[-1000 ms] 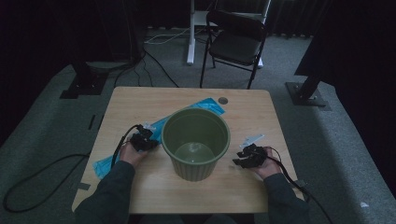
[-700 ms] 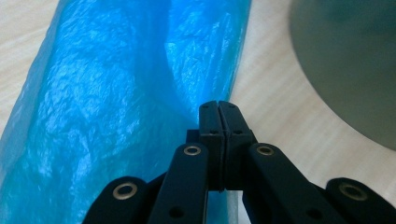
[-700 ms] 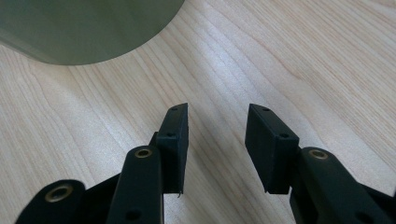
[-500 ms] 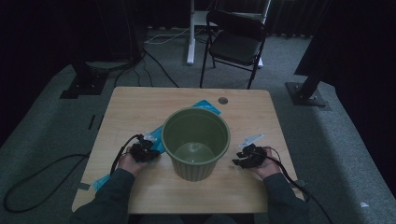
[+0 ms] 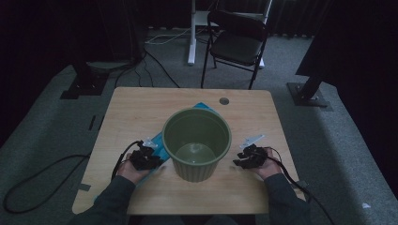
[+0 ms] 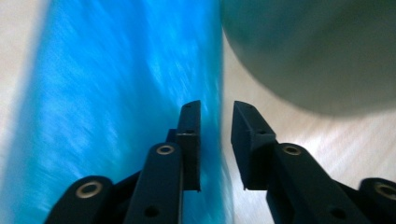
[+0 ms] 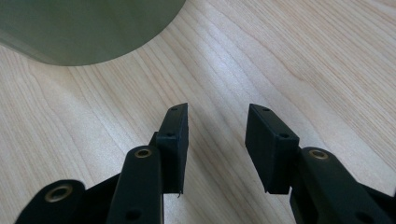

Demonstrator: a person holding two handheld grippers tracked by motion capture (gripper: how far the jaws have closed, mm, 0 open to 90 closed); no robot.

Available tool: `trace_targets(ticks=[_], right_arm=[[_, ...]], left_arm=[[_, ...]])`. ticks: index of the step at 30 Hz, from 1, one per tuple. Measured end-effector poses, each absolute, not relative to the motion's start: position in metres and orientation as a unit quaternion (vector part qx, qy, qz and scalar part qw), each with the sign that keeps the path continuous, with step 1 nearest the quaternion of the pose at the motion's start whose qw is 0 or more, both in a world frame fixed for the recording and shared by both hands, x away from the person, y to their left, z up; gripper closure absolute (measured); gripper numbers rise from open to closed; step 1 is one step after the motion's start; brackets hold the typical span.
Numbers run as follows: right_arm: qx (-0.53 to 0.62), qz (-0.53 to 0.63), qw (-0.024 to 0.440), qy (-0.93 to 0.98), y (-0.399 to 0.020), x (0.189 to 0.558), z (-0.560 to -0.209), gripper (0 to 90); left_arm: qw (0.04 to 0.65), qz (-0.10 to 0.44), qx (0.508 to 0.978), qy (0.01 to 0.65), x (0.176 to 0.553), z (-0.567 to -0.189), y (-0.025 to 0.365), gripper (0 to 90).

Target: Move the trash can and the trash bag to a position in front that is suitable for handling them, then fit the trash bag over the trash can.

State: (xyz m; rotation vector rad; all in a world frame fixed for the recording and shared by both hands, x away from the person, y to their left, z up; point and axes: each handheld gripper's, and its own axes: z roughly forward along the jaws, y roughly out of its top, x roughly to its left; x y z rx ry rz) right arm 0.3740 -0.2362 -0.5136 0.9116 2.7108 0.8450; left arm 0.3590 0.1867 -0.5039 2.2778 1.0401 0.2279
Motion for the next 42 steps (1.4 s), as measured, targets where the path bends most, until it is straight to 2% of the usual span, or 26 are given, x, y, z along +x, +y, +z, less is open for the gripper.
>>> trace_targets(ticks=[3,12,28,42], right_arm=[[0.301,0.282,0.081,0.907,-0.235,0.374,-0.514,58.0],[0.301,0.269,0.08,0.912,-0.232,0.377,-0.519,57.3],[0.294,0.266,0.08,0.915,-0.228,0.378,-0.518,56.2],[0.294,0.263,0.079,0.916,-0.229,0.378,-0.519,55.9]], left_arm=[[0.332,0.1,0.849,0.399,0.366,-0.496,0.189,66.3],[0.365,0.117,0.829,0.408,0.387,-0.49,0.199,61.5],[0.351,0.142,0.824,0.423,0.401,-0.496,0.211,57.0],[0.36,0.123,0.816,0.435,0.432,-0.492,0.2,56.7]])
